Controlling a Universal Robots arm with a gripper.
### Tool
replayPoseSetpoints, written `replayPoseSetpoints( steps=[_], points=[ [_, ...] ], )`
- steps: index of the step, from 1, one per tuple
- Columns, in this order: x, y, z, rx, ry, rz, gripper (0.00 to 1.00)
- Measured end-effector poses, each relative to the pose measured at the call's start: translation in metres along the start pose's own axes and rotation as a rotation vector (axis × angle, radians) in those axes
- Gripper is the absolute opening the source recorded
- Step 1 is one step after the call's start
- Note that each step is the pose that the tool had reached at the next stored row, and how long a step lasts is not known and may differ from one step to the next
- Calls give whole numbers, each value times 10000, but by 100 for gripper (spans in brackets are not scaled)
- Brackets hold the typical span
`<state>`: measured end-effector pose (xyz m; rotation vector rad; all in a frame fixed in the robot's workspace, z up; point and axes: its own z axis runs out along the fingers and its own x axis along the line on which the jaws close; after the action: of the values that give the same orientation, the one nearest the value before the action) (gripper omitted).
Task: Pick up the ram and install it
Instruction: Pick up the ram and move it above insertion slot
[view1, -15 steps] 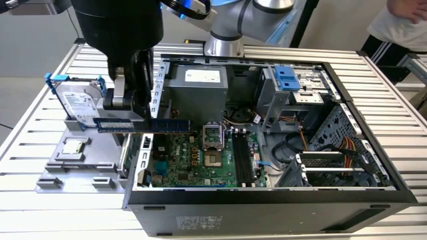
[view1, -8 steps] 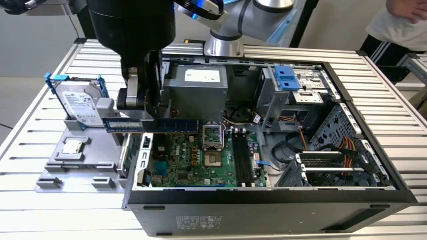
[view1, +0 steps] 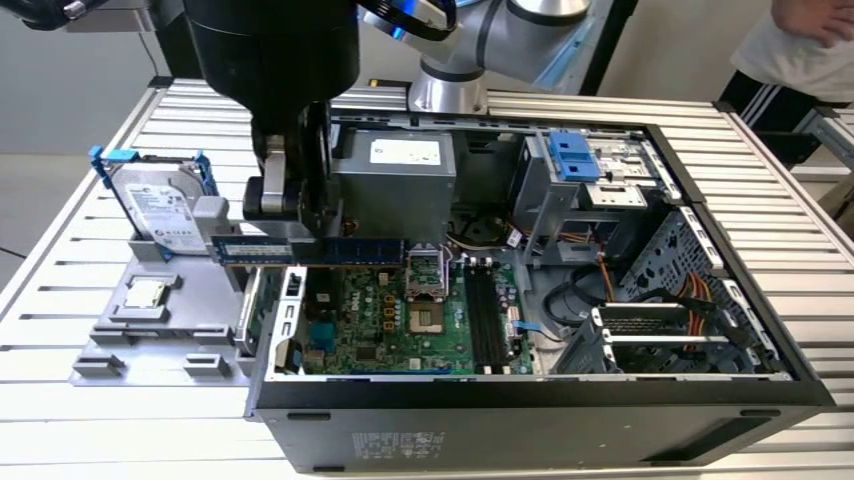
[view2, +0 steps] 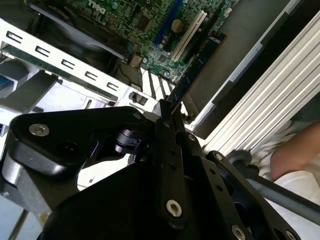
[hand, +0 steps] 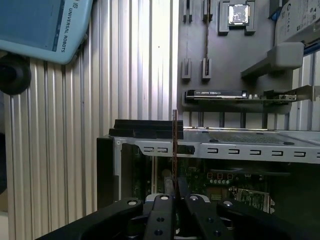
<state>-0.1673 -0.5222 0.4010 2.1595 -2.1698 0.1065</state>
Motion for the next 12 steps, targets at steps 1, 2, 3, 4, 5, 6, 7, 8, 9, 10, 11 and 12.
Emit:
replayPoseSetpoints(
  steps=[1, 2, 3, 4, 5, 6, 7, 8, 9, 10, 11, 12],
  points=[
    [0, -1, 0, 0, 0, 1, 0],
    [-2, -9, -1, -1, 3, -2, 0],
    [-7, -20, -2, -2, 8, -2, 0],
    [-11, -37, -2, -2, 12, 0, 0],
    [-16, -56, -2, -3, 13, 0, 0],
    [-20, -80, -3, -5, 14, -1, 0],
    [-22, -107, -3, -8, 15, -1, 0],
    [-24, -138, -3, -10, 15, -1, 0],
    [-24, -171, -3, -13, 14, -1, 0],
    [-25, -204, -4, -16, 14, -1, 0],
    [-26, -239, -4, -19, 14, -2, 0],
    [-27, -277, -5, -24, 15, -3, 0]
  ],
)
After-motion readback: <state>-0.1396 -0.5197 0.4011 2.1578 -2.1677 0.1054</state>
